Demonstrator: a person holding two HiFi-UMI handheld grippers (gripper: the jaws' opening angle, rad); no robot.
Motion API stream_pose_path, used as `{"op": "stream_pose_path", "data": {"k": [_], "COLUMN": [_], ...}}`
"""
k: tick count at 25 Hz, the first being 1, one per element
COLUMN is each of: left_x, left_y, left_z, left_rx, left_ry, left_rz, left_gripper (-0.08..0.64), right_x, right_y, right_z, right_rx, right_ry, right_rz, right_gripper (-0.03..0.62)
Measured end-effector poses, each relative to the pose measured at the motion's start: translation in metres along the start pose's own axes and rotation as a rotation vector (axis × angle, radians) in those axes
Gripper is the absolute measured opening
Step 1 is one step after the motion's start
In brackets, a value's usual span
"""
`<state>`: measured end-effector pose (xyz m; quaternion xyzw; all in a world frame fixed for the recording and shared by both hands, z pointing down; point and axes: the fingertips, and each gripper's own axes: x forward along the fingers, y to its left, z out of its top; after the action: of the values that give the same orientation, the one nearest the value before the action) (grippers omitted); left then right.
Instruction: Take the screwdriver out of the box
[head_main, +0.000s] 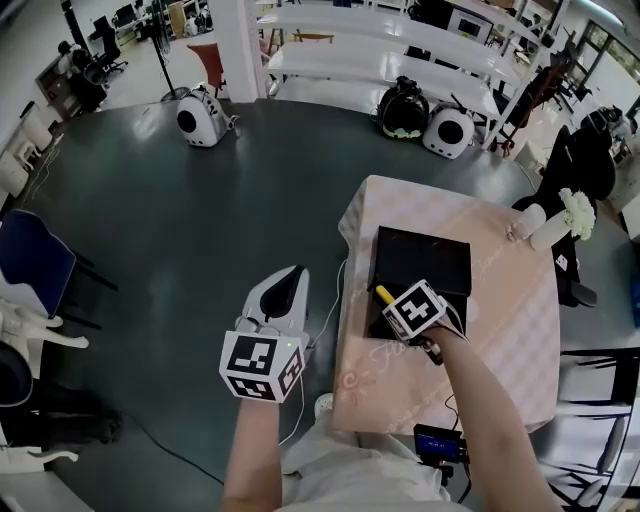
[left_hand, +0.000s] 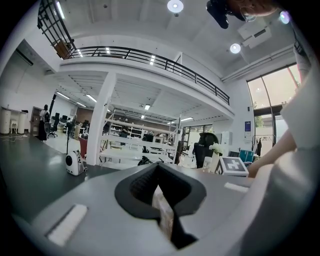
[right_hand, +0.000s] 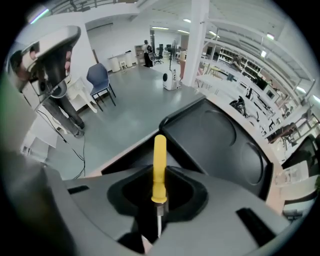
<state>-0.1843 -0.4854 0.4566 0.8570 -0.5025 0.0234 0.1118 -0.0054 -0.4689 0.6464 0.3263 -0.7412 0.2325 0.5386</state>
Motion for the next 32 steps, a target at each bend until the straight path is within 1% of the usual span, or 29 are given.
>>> {"op": "stream_pose_path", "data": {"k": [4, 15, 22, 26, 32], "left_x": [-0.005, -0.021, -0.033, -0.038, -0.043], "left_y": [-0.011, -0.048, -0.072, -0.082, -0.097], "left_z": [0.012, 0.05, 0.076, 0.087, 0.105], "left_rx": [0.017, 0.066, 0.108, 0.128, 0.154], "left_ry": [-0.021, -0.092, -0.139, -0.166, -0.208], "left_rz": [-0.012, 0.004, 0.013, 0.021, 0.024], "left_gripper": [0.008, 0.008, 0.008, 0.008, 0.008], "right_x": [-0.018, -0.084, -0.142, -0.175, -0.229], "right_y": [0.002, -0.005, -0.006, -0.005, -0.011], "right_z": [0.003, 0.011, 0.012, 0.01, 0.006], "right_rx": [-0.018, -0.037, -0.048, -0.051, -0.008], "right_ry": [-0.032, -0.188, -0.335, -0.433, -0.586], "right_rz": [-0.009, -0.032, -0.06, -0.091, -0.146], "right_gripper": [0.081, 0.081, 0.081, 0.081, 0.081]}}
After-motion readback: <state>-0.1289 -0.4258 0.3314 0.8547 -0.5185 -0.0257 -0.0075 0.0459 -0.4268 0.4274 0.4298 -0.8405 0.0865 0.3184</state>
